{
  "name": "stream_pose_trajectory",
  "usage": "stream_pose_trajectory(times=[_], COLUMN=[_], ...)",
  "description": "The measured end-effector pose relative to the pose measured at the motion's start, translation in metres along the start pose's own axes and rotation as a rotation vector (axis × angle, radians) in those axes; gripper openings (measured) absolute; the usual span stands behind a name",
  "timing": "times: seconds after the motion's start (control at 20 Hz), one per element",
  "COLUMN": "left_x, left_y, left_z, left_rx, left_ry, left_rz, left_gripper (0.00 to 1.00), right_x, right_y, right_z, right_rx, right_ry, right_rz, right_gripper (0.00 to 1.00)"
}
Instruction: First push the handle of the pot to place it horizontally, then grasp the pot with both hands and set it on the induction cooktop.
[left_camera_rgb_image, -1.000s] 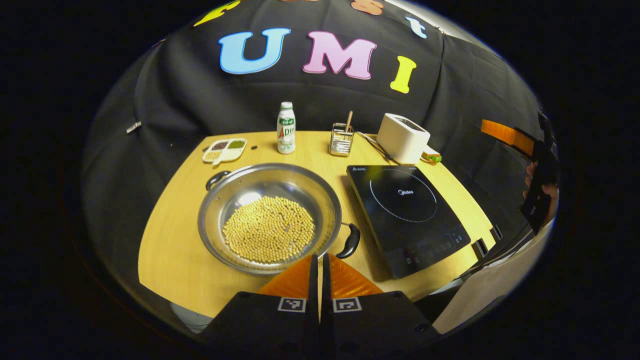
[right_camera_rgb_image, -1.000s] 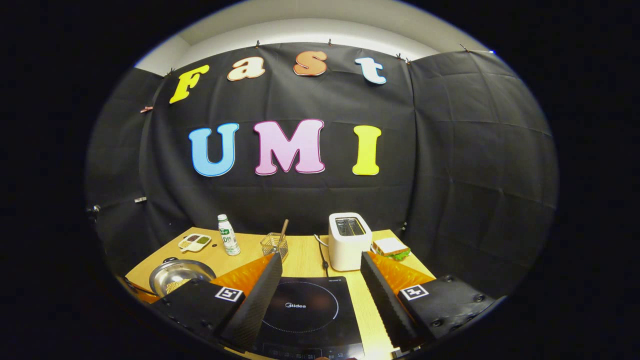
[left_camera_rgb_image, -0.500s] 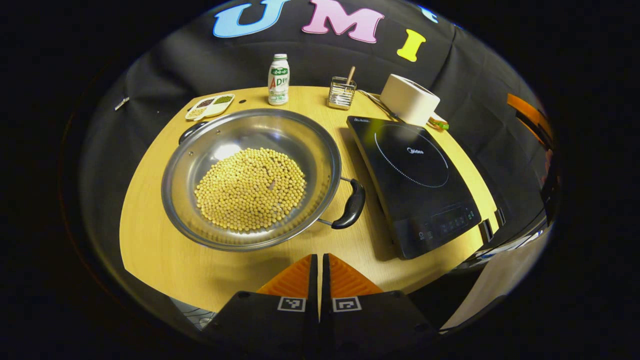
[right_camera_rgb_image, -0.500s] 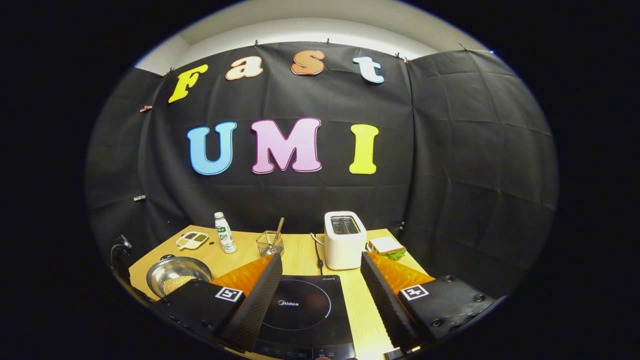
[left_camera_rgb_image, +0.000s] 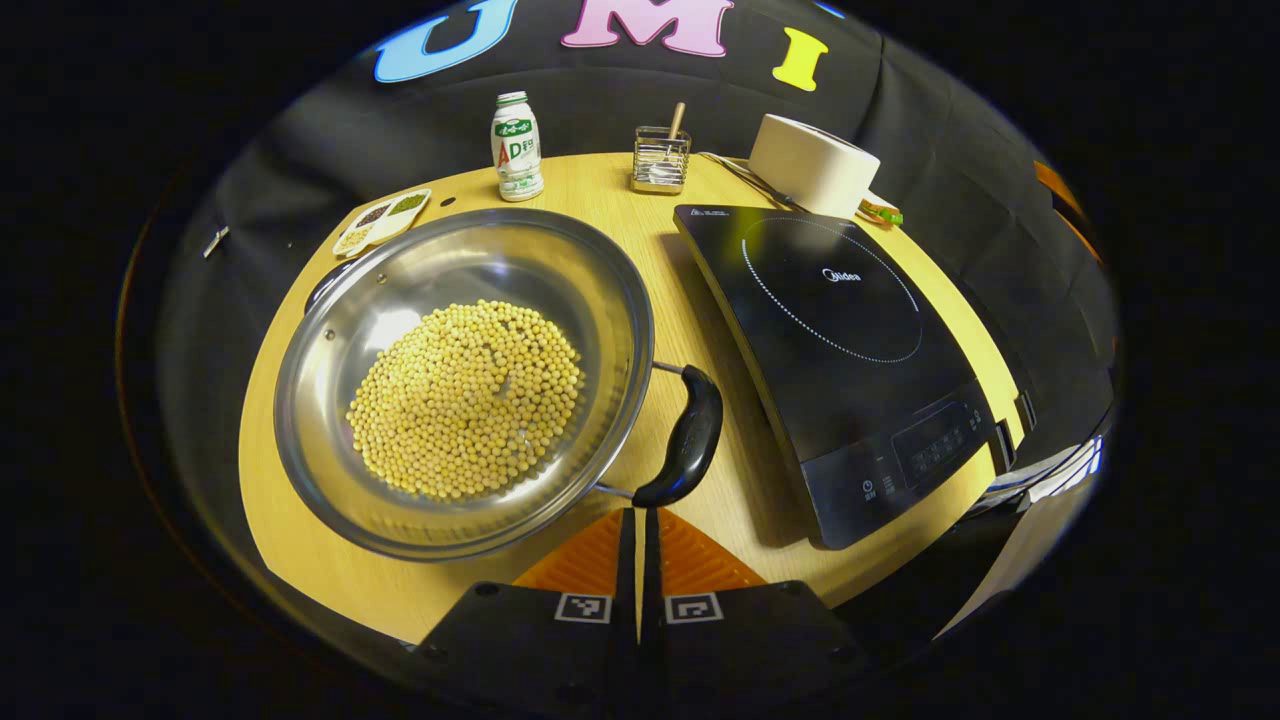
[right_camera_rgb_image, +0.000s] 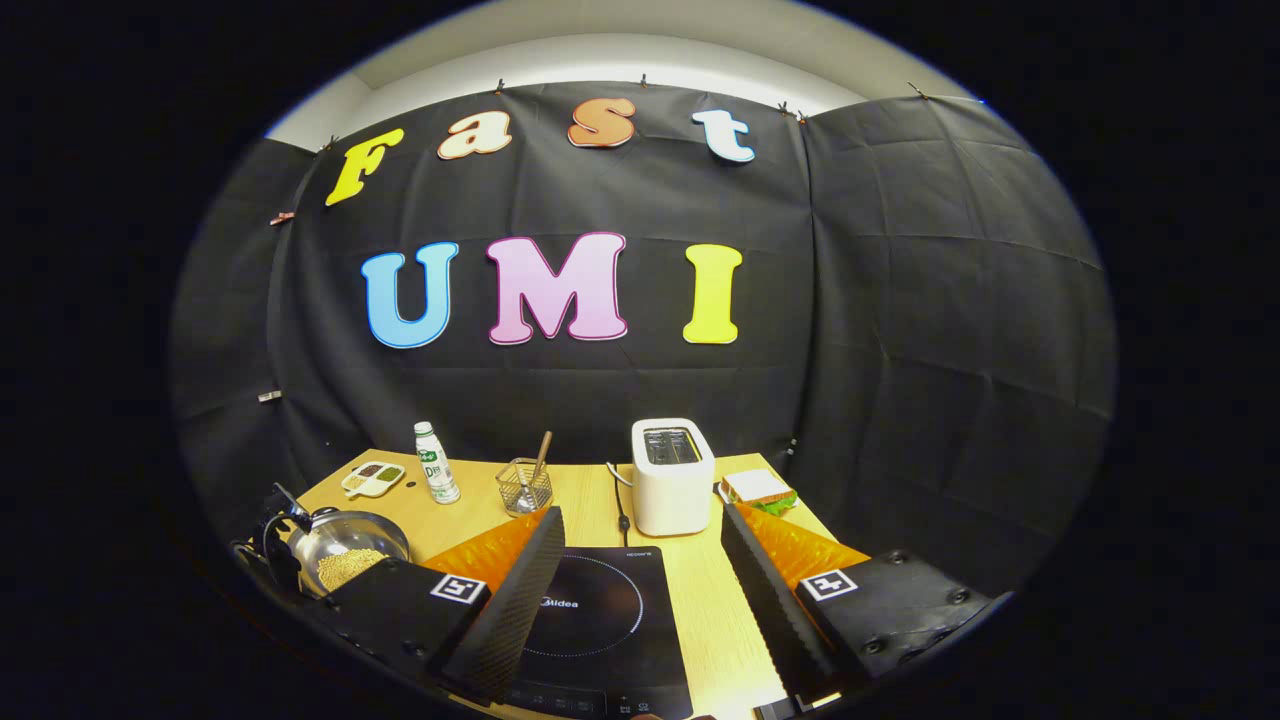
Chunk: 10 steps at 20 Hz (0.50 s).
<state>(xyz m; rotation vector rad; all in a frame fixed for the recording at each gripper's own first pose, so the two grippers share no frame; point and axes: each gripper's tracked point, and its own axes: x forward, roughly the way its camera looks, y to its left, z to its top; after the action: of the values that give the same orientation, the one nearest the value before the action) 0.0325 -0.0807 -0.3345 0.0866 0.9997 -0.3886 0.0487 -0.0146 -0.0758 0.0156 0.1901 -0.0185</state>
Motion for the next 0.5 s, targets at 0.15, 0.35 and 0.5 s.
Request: stream_pose_trajectory(times=[0.15,0.35,0.5], left_x=[0.009,0.018,0.026], left_y=[-0.006,-0.017,-0.021], left_z=[0.006,0.011,0.021], left_rx=[0.015,0.001,0.011], left_ry=[0.01,0.026,0.026], left_rz=[-0.001,-0.018,-0.018], left_gripper=[0.05,0.05,0.05], right_x=[0.001,0.002,0.003], right_y=[-0.006,-0.012,-0.017], right_z=[-0.002,-0.004,-0.006], right_rx=[0.003,0.004,0.004], right_ry=[0.008,0.014,0.018], right_rz=[-0.009,-0.015,-0.022], right_gripper=[0.98,0.98,0.98])
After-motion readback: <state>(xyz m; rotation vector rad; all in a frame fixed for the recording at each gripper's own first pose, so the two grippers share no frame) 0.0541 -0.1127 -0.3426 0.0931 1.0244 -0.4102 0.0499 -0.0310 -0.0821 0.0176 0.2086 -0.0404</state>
